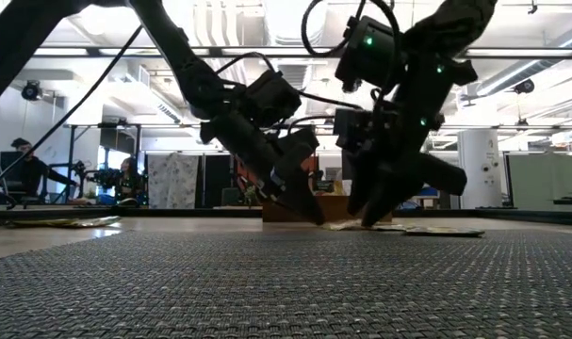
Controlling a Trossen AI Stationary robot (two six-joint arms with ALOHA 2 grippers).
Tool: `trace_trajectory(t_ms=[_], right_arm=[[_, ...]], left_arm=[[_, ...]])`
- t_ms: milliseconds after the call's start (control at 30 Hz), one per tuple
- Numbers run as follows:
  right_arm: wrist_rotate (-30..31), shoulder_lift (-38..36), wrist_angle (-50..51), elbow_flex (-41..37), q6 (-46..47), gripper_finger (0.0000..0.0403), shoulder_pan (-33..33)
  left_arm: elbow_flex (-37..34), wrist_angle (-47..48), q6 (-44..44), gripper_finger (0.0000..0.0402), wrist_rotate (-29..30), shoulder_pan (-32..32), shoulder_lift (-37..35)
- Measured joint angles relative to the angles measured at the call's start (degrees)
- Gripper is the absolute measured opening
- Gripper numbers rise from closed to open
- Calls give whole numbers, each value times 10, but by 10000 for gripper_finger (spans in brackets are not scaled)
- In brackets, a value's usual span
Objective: Pick & Place Tea
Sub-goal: Put the yellow tea bag into the left section of the wooden organizer
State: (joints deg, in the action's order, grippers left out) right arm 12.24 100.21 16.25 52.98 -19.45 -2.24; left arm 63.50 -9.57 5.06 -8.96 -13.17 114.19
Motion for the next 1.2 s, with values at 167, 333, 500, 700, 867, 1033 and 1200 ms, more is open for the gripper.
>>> trace_trajectory(t_ms=[167,333,500,700,867,1033,1200], right_arm=[[29,24,-24,-8,-20,174,0],[62,41,-32,-6,-23,173,-1],[101,39,-44,1,-38,172,1],[111,40,-40,5,-62,136,14],[113,23,-25,14,-62,71,16],[102,-19,-9,33,-63,15,18],[87,-75,54,62,-27,9,55]], left_arm=[[-1,-3,19,39,-12,1,9],[0,-5,26,39,-22,4,13],[1,-3,25,39,-24,5,13],[2,1,26,39,-28,5,12],[2,7,41,39,-37,6,8],[-1,48,50,39,-37,7,-18],[-15,102,53,39,40,17,-107]])
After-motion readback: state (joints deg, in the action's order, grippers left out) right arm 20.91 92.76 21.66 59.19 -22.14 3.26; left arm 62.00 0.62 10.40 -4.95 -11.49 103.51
